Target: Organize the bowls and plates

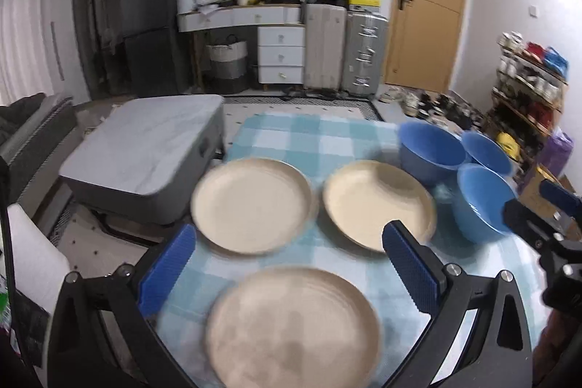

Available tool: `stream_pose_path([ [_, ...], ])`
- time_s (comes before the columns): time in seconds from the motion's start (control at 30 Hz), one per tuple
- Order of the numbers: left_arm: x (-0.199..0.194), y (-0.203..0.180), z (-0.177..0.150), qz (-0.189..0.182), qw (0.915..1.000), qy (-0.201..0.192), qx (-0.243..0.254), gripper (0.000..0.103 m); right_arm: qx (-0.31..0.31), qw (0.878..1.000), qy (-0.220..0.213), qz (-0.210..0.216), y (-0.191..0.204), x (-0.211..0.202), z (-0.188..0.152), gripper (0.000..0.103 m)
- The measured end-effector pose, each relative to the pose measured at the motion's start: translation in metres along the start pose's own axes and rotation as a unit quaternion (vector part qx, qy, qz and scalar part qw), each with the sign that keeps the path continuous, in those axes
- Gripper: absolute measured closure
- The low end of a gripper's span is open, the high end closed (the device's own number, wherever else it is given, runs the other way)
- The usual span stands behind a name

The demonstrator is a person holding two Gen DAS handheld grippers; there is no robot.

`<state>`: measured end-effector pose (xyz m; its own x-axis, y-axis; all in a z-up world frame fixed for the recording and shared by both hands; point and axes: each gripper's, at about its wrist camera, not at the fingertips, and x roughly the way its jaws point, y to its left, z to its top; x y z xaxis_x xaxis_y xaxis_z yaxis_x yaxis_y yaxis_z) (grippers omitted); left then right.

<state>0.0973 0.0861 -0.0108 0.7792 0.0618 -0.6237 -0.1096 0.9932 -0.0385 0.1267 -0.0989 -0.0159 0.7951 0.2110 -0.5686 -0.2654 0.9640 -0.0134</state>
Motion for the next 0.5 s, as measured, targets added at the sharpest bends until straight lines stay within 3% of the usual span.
stream_pose_path([
  [0.1, 0.014, 0.025, 0.012, 0.027, 0.9996, 0.001, -0.01, 0.0, -0.012, 1.0, 0.008, 0.025, 0.011, 0.022, 0.023, 0.0],
  [0.23, 0.048, 0.06, 0.019, 0.012, 0.9986, 0.034, -0.039, 0.0, -0.036, 0.999, 0.013, 0.038, 0.029, 0.059, 0.054, 0.0],
  [0.5, 0.116, 0.1, 0.017, 0.039, 0.9937, 0.087, -0.059, 0.0, -0.07, 0.992, 0.038, 0.101, 0.074, 0.137, 0.105, 0.0],
])
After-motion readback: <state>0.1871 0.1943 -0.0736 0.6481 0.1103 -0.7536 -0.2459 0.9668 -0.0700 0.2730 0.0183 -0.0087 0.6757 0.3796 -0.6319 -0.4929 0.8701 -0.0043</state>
